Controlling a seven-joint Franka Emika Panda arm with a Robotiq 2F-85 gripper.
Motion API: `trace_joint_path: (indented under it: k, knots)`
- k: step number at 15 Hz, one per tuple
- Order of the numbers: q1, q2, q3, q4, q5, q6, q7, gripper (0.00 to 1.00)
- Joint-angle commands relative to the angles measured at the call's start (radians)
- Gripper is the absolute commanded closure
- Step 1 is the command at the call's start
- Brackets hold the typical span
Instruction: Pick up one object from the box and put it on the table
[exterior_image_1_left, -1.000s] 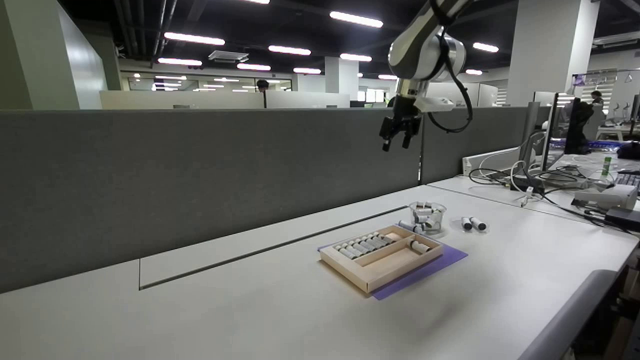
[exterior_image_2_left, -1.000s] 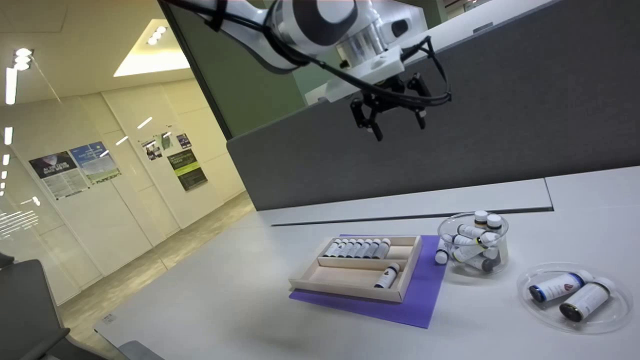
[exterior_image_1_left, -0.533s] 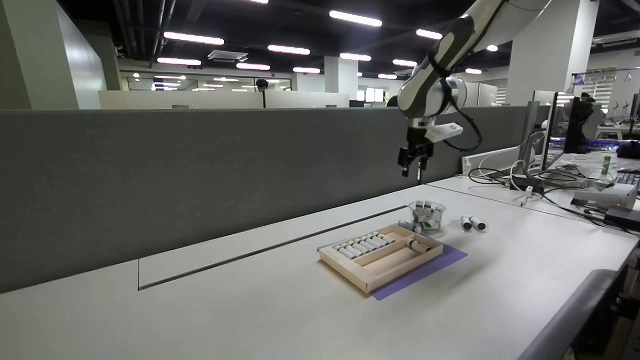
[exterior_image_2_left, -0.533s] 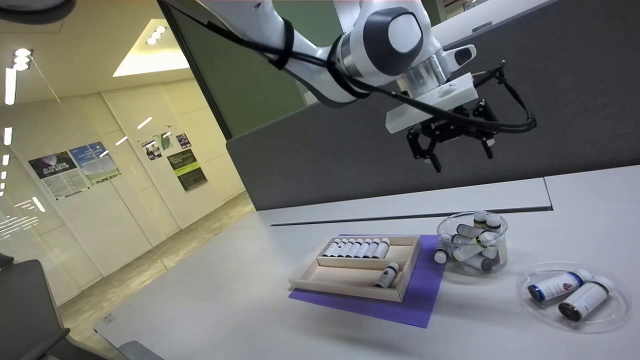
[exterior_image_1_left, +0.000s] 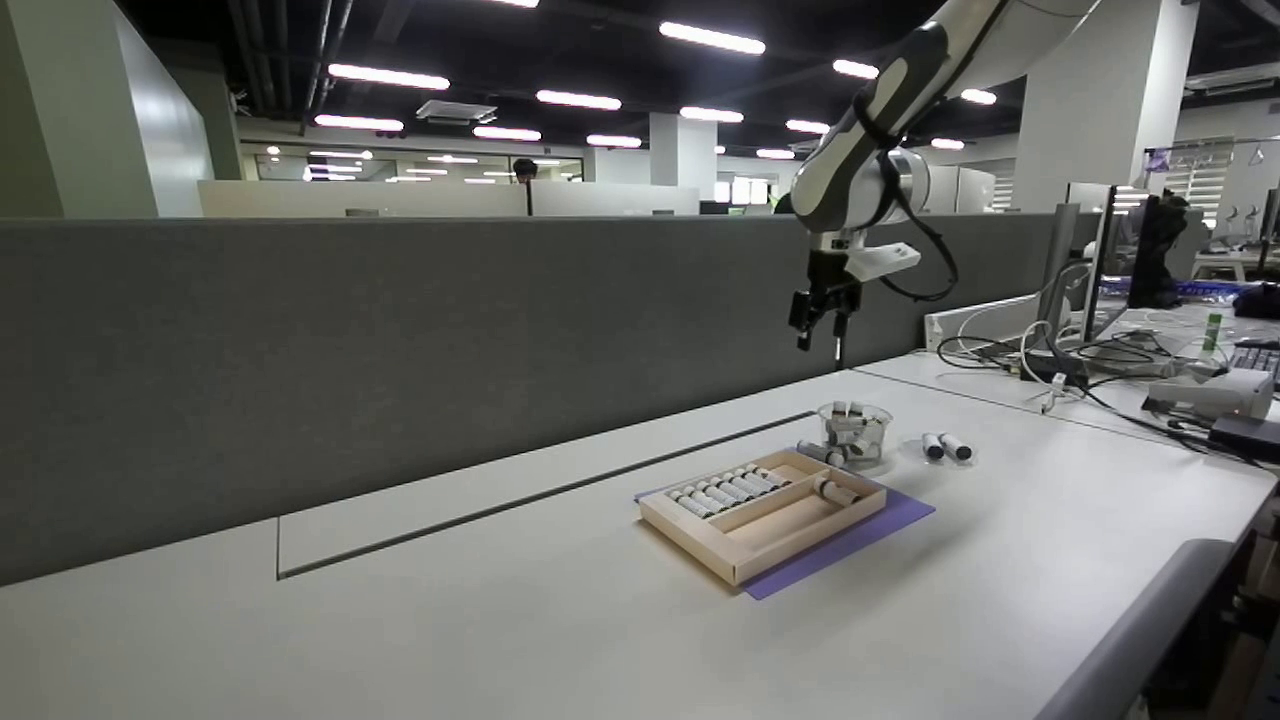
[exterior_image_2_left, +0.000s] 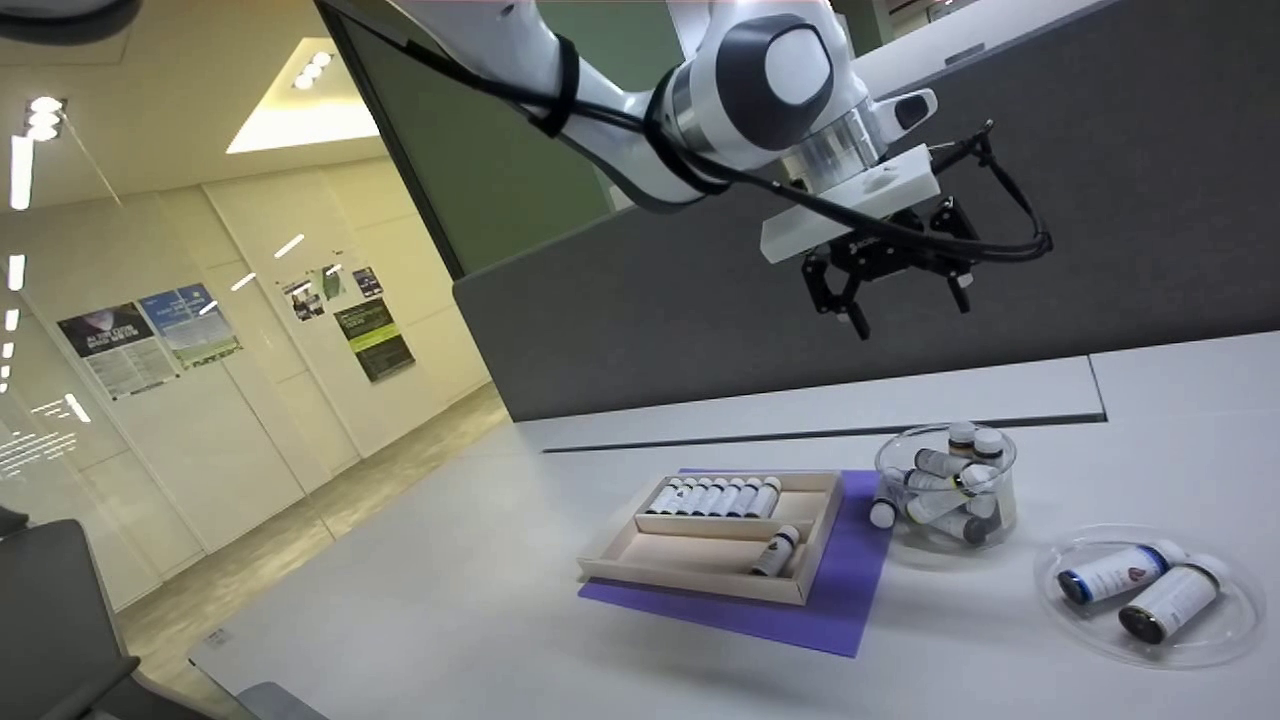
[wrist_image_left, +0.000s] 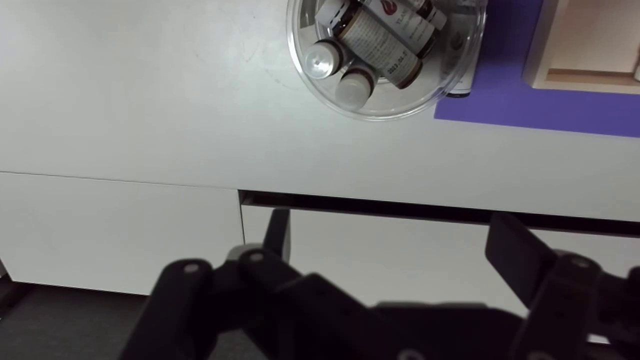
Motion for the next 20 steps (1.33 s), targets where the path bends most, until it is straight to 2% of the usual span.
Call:
trace_joint_path:
  k: [1,11,20]
  knots:
    - [-0.004,-0.003,0.026,-0.013,-0.039,-0.056,-0.005,0.0]
    - [0.065,0.068,0.082,-0.063,-0.067,-0.074,0.008,0.0]
    - [0.118,0.137,0.1,-0.076,-0.073,-0.037,0.026,0.0]
